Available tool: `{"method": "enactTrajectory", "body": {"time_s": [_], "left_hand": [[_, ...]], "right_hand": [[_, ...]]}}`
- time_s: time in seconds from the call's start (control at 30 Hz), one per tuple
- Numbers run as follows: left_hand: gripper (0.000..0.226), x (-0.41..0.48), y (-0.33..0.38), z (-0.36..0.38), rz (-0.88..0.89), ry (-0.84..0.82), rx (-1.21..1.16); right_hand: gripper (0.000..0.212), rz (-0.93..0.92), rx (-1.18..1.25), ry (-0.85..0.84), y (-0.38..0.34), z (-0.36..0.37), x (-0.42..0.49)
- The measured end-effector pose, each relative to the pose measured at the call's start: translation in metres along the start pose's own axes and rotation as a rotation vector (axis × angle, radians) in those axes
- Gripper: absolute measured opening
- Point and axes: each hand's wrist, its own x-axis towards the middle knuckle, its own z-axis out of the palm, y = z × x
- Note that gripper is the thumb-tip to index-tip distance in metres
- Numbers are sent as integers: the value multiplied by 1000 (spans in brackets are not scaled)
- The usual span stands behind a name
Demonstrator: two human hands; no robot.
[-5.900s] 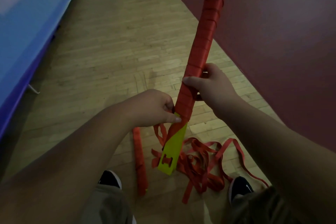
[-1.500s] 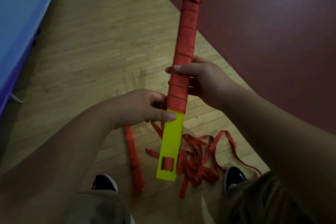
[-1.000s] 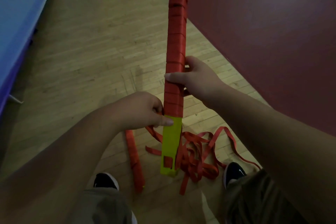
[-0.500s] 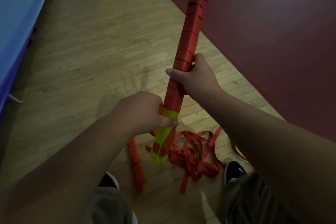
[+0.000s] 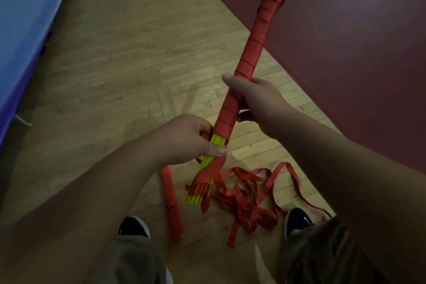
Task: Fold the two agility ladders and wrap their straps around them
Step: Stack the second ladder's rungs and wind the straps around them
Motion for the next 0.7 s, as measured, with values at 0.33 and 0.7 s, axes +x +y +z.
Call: {"method": "enactTrajectory", "body": {"time_s": [0.33, 0.7], "left_hand": [[9, -4, -25, -14, 216, -291, -383], [27, -3, -15, -19, 3, -207, -90]], "right_hand": [[35, -16, 64, -350, -10, -5, -2], [32, -66, -2, -131, 4, 1, 4]]}}
